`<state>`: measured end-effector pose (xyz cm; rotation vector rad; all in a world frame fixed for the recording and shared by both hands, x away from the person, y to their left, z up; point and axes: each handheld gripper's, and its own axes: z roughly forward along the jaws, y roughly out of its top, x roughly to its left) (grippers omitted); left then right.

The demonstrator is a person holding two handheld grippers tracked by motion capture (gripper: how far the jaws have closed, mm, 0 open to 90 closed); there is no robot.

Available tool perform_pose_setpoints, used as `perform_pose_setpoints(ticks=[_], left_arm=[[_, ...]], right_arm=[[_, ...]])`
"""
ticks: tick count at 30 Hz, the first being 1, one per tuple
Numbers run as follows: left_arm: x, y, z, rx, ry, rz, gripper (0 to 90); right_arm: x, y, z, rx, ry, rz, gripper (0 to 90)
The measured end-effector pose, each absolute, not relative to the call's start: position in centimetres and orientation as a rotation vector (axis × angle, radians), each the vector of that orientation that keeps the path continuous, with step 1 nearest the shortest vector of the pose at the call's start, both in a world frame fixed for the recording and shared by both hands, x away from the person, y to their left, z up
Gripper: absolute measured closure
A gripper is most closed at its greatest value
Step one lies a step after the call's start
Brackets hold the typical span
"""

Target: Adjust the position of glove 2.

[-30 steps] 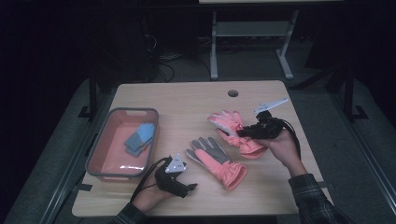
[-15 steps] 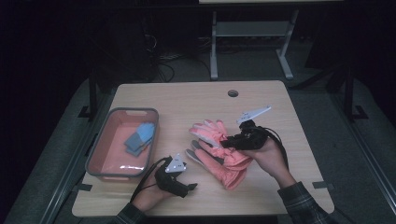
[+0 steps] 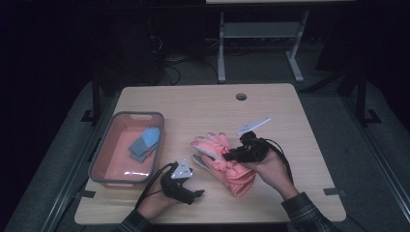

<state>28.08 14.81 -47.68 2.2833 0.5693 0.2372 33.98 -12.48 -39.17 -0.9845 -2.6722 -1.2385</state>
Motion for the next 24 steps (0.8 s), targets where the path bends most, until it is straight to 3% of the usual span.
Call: perform_pose_setpoints(ticks=[17,24], left_arm=[[28.1,14.8,-47.6,2.293,0.564,0.241,12.5],[28.1,14.8,-47.7,2.286,0.570,0.235,12.2]], right_arm=[[33.6,-10.9,-42.3,-0.955,-2.813,-1.095,77.9],[34.0,-11.7,-41.3,-0.939,-2.717,-1.172,53.5]])
